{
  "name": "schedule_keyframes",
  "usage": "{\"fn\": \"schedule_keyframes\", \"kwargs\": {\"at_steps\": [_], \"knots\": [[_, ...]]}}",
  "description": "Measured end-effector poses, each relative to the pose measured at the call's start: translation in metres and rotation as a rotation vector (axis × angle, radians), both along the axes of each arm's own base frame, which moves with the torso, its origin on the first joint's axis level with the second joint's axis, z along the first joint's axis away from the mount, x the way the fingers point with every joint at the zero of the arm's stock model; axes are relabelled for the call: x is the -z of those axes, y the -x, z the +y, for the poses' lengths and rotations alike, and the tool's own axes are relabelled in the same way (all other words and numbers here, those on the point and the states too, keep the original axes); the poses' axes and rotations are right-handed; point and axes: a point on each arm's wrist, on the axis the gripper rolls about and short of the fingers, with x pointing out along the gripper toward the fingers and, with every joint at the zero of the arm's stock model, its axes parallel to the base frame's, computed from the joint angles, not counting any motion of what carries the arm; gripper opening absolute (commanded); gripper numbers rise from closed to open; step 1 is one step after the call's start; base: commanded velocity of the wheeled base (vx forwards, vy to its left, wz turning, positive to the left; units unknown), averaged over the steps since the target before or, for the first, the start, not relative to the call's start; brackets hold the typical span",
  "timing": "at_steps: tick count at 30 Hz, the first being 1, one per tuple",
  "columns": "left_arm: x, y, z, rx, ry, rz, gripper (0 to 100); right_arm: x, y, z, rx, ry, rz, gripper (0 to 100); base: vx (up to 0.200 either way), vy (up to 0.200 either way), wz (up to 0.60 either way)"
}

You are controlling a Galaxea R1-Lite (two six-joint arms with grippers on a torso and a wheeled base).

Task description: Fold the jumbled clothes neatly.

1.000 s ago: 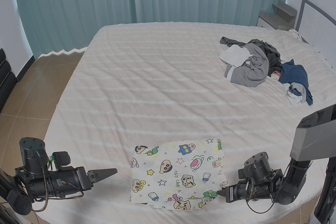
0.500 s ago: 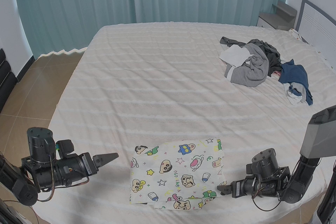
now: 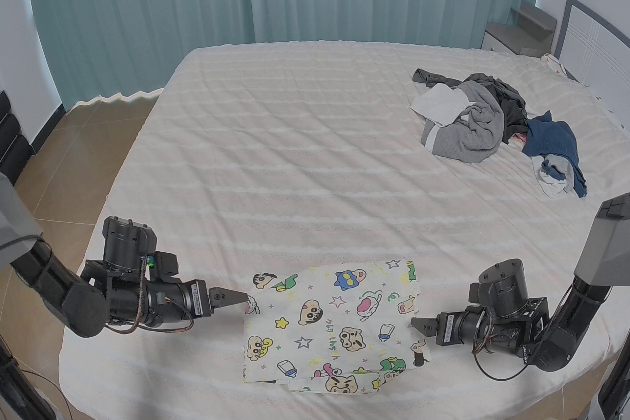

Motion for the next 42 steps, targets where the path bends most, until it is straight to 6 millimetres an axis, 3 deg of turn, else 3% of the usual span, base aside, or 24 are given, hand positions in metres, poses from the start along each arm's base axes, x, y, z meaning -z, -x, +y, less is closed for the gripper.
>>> {"fn": "schedule_keyframes", "kwargs": {"at_steps": [7, 17, 24, 42], "knots": [[0.030, -0.023, 0.002, 0.163, -0.060, -0.007, 100, -0.028, 0.005, -0.004, 0.112, -0.075, -0.095, 100, 0.000, 0.000, 0.00], [0.057, -0.043, 0.000, 0.211, -0.035, -0.003, 100, -0.064, 0.023, -0.009, 0.213, -0.090, -0.257, 100, 0.000, 0.000, 0.00], [0.070, -0.050, -0.007, 0.242, -0.013, -0.016, 100, -0.069, 0.034, -0.015, 0.208, -0.110, -0.264, 100, 0.000, 0.000, 0.00], [0.086, -0.049, -0.022, 0.345, -0.001, -0.033, 100, -0.072, 0.039, -0.016, 0.198, -0.143, -0.264, 100, 0.000, 0.000, 0.00]]}}
